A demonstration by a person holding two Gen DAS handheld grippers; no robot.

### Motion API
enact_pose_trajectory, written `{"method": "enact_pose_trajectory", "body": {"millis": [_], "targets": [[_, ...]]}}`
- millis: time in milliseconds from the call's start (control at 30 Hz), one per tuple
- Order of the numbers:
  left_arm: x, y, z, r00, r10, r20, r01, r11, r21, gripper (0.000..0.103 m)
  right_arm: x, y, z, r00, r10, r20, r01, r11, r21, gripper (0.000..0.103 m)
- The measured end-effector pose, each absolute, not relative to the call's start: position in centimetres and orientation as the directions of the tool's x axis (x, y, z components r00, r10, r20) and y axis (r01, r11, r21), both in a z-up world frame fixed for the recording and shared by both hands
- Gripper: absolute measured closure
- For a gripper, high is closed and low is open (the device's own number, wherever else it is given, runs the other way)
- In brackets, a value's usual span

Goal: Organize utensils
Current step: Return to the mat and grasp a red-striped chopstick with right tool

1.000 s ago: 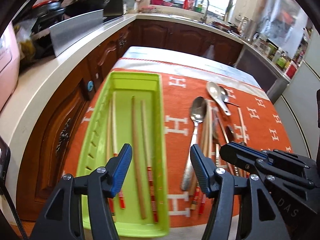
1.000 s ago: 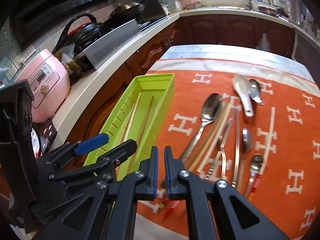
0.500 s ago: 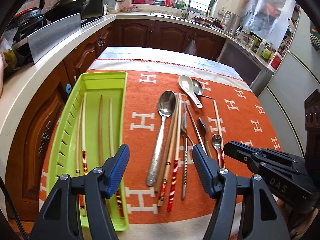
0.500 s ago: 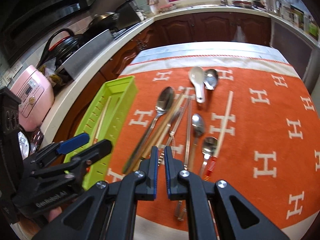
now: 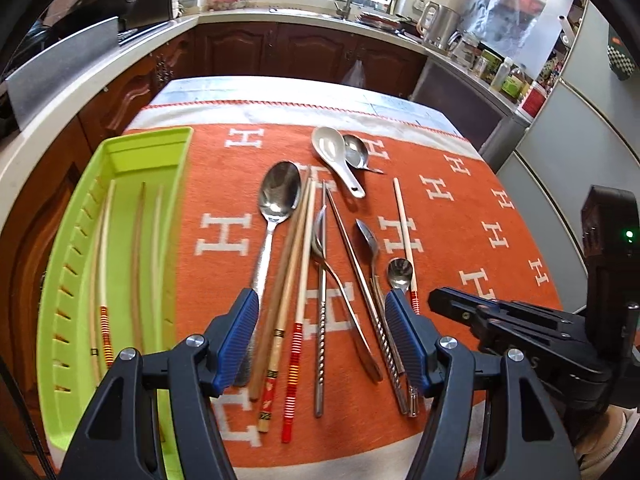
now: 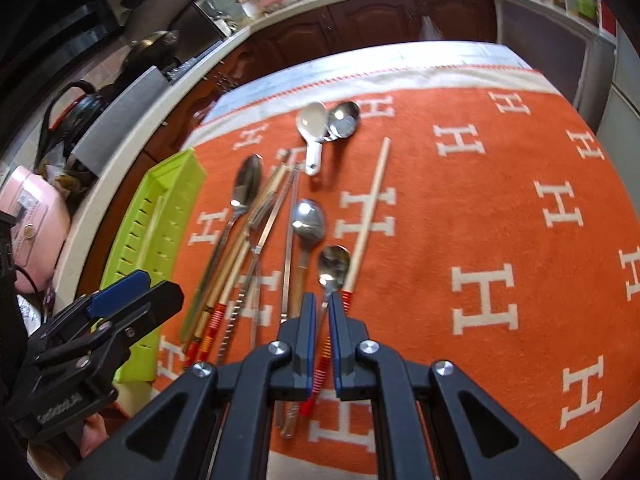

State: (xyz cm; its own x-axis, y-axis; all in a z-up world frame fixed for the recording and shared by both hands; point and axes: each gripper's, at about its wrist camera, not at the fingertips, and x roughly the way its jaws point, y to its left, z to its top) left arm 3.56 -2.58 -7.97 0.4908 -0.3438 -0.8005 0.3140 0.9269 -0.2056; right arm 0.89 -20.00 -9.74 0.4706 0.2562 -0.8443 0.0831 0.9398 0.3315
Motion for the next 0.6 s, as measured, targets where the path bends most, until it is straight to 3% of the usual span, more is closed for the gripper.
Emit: {"method": "enact_pose_trajectory", "body": {"millis": [600], "targets": [[4.5,-2.8,-9.4,0.476,-0.343,-0.810,0.293,0.930,-0.221,0.039,1.7,-18.5,-11.9,0.440,0.181,-0.880,0.059,0.972,0.229,0.095]]}}
